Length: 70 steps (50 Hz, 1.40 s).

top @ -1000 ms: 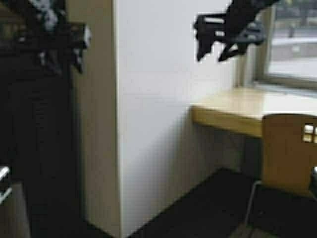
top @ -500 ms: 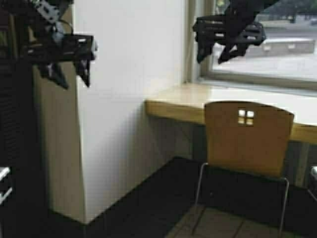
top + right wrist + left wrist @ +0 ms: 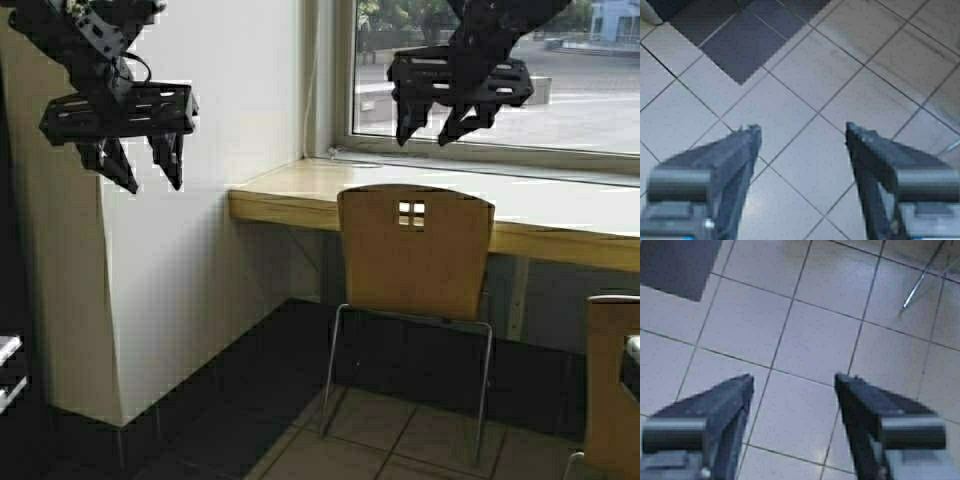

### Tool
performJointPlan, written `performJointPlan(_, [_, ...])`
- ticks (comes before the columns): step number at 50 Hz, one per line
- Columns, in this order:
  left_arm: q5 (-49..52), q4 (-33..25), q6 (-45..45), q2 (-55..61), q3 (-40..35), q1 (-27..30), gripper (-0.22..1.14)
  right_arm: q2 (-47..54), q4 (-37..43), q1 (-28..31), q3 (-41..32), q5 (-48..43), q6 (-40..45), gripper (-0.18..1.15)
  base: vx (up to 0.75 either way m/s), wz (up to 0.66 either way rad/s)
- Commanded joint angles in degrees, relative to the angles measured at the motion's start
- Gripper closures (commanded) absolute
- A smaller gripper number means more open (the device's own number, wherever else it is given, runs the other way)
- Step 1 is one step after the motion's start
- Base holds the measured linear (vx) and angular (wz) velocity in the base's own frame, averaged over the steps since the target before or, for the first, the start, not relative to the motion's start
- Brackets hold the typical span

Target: Push the chairs under the table

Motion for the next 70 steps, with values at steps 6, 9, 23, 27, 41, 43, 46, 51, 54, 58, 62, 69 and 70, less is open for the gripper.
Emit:
performJointPlan(6, [-0.18,0.18,0.35,-0.7,-1.23,-0.09,0.06,0.44,0.09,-0.18,-0.88,0.97,0.09,0.09,-0.27,-0.31])
performJointPlan(9, [-0.18,0.09,0.18,-0.62,-1.14,0.35,0.06,0.44,0.09,0.0,-0.97,1.93,0.18,0.09,-0.24,-0.31])
performJointPlan(23, [1.05,0.09,-0.44,-2.9,-1.05,0.79,0.06,-0.79,0.18,0.26,-0.53,5.71,0.26,0.09,-0.17,-0.33])
performJointPlan(27, [1.05,0.09,-0.44,-3.96,-0.97,0.79,0.06,-1.49,0.18,0.26,-0.18,5.8,0.26,0.09,-0.15,-0.41])
performJointPlan(41, [1.05,0.09,-0.44,-3.96,-0.35,0.79,0.06,-0.97,1.41,0.26,-0.26,6.24,0.26,0.09,-0.14,-0.46])
performJointPlan(43, [1.05,0.09,-0.35,-3.87,-0.35,0.79,0.06,-0.88,1.85,0.44,-0.18,6.24,0.26,0.09,-0.14,-0.42])
performJointPlan(46, [1.05,0.09,-0.35,-3.43,-0.44,0.79,0.06,-0.35,2.46,0.7,-0.18,6.24,0.26,0.09,-0.13,-0.4])
performJointPlan(51, [1.14,-0.09,-0.53,-2.99,-0.7,0.79,0.06,1.05,3.34,0.79,-0.09,6.42,0.35,0.09,-0.1,-0.34])
performJointPlan(54, [1.14,-0.18,-0.62,-2.9,-0.7,0.79,0.06,1.76,4.22,0.7,0.0,6.77,0.35,0.09,-0.08,-0.32])
performJointPlan(58, [1.23,-0.26,-0.97,-2.99,-0.62,0.79,0.06,2.64,5.45,0.79,-0.09,6.77,0.35,0.09,-0.07,-0.3])
performJointPlan(62, [1.41,-0.26,-1.23,-2.9,-0.7,0.79,0.06,3.6,6.86,0.79,-0.09,6.77,0.35,0.09,-0.04,-0.29])
performJointPlan(69, [1.49,-1.41,-2.55,-1.32,-0.62,0.79,0.06,5.8,10.2,0.7,0.18,6.06,0.62,0.09,0.0,-0.21])
performJointPlan(70, [1.49,-2.02,-3.16,-0.97,-0.7,0.79,0.06,6.33,11.51,0.7,0.09,5.8,0.88,0.09,0.03,-0.13])
